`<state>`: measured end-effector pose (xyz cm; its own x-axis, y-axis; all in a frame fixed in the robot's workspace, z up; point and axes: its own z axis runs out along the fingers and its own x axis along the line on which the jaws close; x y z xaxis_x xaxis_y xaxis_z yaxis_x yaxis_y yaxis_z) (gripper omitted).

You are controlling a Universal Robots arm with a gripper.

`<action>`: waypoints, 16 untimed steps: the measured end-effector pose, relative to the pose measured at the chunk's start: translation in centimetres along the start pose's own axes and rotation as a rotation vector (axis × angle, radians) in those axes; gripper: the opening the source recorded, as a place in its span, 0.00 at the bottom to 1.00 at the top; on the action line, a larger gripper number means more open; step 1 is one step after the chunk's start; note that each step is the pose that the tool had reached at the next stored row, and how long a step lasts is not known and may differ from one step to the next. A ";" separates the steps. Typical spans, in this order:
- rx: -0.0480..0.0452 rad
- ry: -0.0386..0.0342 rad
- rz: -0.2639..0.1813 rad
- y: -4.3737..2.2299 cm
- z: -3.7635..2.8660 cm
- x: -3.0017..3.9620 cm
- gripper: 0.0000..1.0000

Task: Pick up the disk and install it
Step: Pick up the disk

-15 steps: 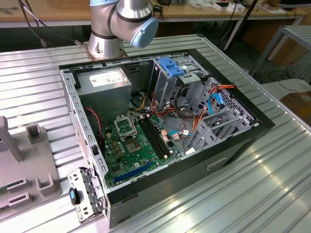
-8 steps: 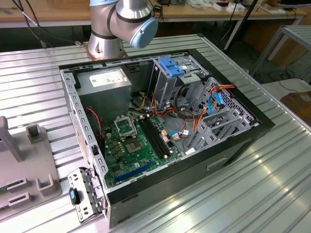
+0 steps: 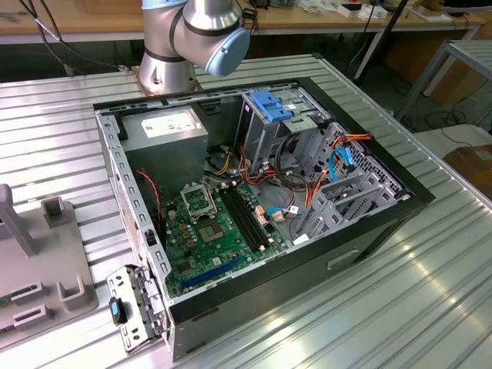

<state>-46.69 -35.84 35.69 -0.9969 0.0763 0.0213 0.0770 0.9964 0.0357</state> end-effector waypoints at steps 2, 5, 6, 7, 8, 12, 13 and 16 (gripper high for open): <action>0.0000 0.0000 0.000 0.00 0.00 0.00 0.11; 0.0002 0.0000 -0.001 0.00 0.00 0.00 0.11; 0.0002 0.0001 -0.005 0.00 0.01 0.00 0.11; 0.0003 0.0002 -0.009 0.00 0.01 0.00 0.11; 0.0005 0.0005 -0.017 0.00 0.01 0.00 0.11; 0.0032 0.0051 -0.144 0.00 0.01 0.00 0.11; 0.0036 0.0058 -0.167 0.00 0.01 0.00 0.11; 0.0055 0.0090 -0.254 0.00 0.01 0.00 0.11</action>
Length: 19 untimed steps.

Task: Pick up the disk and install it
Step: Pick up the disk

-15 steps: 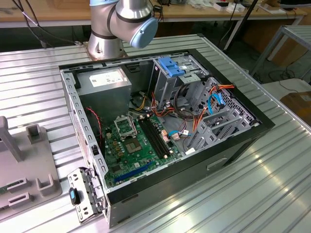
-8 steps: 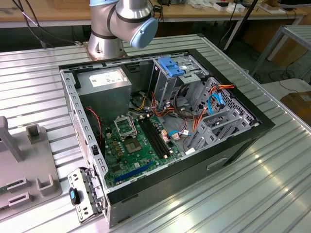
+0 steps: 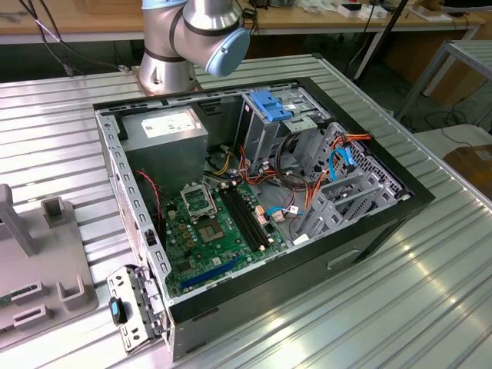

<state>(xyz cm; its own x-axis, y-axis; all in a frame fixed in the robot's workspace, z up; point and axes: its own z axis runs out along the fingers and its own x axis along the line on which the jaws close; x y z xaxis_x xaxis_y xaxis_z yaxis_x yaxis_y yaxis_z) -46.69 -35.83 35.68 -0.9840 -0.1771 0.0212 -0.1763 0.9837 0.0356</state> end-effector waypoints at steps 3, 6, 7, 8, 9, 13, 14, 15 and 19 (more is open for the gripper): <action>0.0023 0.0040 -0.110 0.00 0.00 0.00 0.11; 0.0048 0.0072 -0.200 0.00 0.00 0.00 0.11; 0.0063 0.0096 -0.267 0.00 0.01 0.00 0.11; 0.0071 0.0110 -0.306 0.00 0.01 0.00 0.11; 0.0080 0.0125 -0.348 0.00 0.02 0.00 0.11; 0.0103 0.0162 -0.453 0.00 0.03 0.00 0.11; 0.0117 0.0182 -0.505 0.00 0.03 0.00 0.11; 0.0122 0.0189 -0.524 0.00 0.03 0.00 0.11; 0.0151 0.0237 -0.662 0.00 0.05 0.00 0.11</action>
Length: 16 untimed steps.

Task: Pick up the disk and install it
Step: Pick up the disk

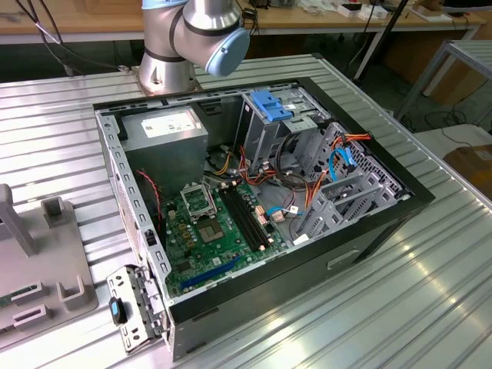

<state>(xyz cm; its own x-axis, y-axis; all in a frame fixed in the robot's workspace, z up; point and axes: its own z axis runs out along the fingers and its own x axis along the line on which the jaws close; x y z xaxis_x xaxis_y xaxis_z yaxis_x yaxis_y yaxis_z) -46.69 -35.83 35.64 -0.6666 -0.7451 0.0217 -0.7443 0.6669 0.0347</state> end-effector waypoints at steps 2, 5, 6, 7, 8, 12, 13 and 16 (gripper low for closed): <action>0.0023 0.0034 -0.094 0.00 0.02 0.00 0.11; 0.0052 0.0079 -0.209 0.00 0.03 0.00 0.11; 0.0062 0.0095 -0.250 0.00 0.04 0.00 0.11; 0.0069 0.0107 -0.280 0.00 0.04 0.00 0.11; 0.0079 0.0122 -0.320 0.00 0.05 0.00 0.11; 0.0102 0.0158 -0.411 0.01 0.06 -0.01 0.11; 0.0106 0.0163 -0.429 0.01 0.06 -0.01 0.11; 0.0108 0.0165 -0.434 0.01 0.07 -0.01 0.11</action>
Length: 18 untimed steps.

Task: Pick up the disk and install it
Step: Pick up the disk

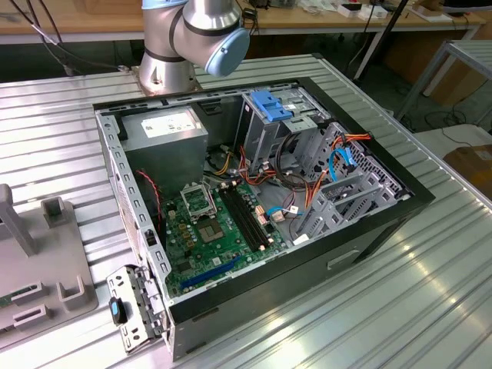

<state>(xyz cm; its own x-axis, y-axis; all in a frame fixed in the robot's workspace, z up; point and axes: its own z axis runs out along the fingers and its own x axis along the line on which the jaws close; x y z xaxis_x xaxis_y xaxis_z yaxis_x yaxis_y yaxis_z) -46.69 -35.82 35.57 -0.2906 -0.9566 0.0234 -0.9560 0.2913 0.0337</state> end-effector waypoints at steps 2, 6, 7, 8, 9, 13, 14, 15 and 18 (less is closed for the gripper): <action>0.0000 0.0000 0.000 0.00 0.00 0.00 0.11; -0.0010 -0.0341 -0.058 -0.15 0.50 -0.14 0.11; -0.0009 -0.0340 -0.061 -0.18 0.50 -0.17 0.11; -0.0009 -0.0340 -0.061 -0.18 0.50 -0.17 0.11; -0.0009 -0.0340 -0.062 -0.18 0.50 -0.17 0.11; -0.0009 -0.0340 -0.062 -0.18 0.50 -0.17 0.11; -0.0009 -0.0340 -0.062 -0.18 0.50 -0.17 0.11; -0.0010 -0.0340 -0.062 -0.18 0.50 -0.17 0.11; -0.0009 -0.0340 -0.062 -0.18 0.50 -0.17 0.11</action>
<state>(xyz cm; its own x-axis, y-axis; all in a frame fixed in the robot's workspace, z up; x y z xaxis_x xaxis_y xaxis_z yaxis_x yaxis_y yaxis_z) -46.49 -35.71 35.07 -0.2322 -0.9726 -0.0127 -0.9722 0.2316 0.0349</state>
